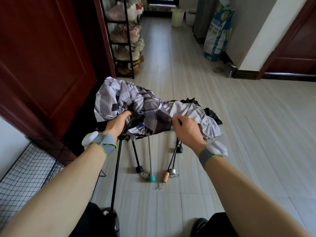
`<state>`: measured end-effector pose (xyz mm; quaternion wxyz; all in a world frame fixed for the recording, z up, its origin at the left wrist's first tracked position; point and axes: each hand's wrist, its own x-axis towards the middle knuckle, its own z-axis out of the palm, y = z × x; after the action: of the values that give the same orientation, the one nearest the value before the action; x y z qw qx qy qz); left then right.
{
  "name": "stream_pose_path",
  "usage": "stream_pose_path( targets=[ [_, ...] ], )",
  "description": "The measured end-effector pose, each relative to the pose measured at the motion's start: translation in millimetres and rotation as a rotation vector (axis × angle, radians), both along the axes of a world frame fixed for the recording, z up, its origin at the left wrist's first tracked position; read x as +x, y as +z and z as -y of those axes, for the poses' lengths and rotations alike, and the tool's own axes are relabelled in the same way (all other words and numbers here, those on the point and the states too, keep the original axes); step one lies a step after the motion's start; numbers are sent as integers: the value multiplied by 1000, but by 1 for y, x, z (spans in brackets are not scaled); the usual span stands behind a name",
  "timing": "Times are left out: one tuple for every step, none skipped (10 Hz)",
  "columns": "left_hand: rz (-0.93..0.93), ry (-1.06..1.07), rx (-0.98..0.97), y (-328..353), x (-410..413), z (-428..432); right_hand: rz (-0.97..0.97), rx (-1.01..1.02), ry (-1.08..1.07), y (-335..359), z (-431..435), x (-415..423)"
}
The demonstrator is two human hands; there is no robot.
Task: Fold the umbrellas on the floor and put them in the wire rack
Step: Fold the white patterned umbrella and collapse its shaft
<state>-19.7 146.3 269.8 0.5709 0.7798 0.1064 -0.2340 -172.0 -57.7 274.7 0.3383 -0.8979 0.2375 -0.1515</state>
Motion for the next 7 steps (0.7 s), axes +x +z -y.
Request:
stream_pose_path(
  targets=[
    [52,41,97,2,-14,10,66,273,64,26,-19,4],
    [104,191,221,4,-32,35,164,655,133,45,-36,12],
    [82,300,305,9,-50,54,88,1033,154,45,-43,13],
    [192,-52,271,-10,-53,49,100,1219,95,38,-35,12],
    [198,-371,207,-23,-56,46,96,1279,-10,39,-29,11],
    [137,-487,197,-13,-65,45,92,1241,-154,33,-23,10],
    [98,-714,373,-4,-70,48,92,1247,-208,30,-21,7]
  ],
)
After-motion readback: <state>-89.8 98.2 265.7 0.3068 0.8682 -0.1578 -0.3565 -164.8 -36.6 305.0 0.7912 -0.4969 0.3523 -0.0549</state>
